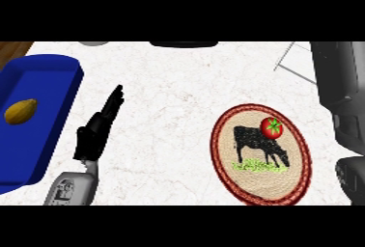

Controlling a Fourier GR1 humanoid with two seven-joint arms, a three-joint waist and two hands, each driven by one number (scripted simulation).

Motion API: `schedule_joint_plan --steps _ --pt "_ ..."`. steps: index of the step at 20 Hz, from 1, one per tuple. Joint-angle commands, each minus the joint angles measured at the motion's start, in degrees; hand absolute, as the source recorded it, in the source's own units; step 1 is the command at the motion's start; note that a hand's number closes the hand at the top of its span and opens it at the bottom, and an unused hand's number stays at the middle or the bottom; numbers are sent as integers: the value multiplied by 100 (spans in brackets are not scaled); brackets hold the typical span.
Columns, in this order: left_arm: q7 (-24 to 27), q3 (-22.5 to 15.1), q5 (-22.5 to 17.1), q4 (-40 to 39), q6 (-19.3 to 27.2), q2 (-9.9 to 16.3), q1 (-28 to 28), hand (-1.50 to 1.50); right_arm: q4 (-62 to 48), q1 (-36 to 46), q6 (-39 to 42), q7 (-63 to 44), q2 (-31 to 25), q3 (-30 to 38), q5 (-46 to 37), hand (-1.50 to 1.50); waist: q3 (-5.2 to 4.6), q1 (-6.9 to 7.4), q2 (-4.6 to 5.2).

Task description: Pick the pear from the placemat and place it in the tiered shelf

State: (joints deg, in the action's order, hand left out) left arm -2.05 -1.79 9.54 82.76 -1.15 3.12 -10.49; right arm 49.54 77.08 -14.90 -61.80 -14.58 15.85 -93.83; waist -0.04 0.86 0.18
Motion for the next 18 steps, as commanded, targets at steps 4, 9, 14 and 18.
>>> schedule_joint_plan --steps 4,9,14,18 --pt "-45 -17 38 193 -27 53 43 0 -354 -19 -198 -93 -295 58 -126 150 2 -5 -5" --pt "137 -162 152 288 26 -17 397 0 -747 189 -144 323 -797 127 -152 150 2 24 -5" --pt "-53 109 -16 -2 -74 104 -154 0 -1267 -162 -842 426 -1051 189 -318 150 3 20 20" --pt "153 136 -77 -135 -137 97 -106 0 -1888 -237 -1275 1180 -1306 158 -260 150 3 64 45"
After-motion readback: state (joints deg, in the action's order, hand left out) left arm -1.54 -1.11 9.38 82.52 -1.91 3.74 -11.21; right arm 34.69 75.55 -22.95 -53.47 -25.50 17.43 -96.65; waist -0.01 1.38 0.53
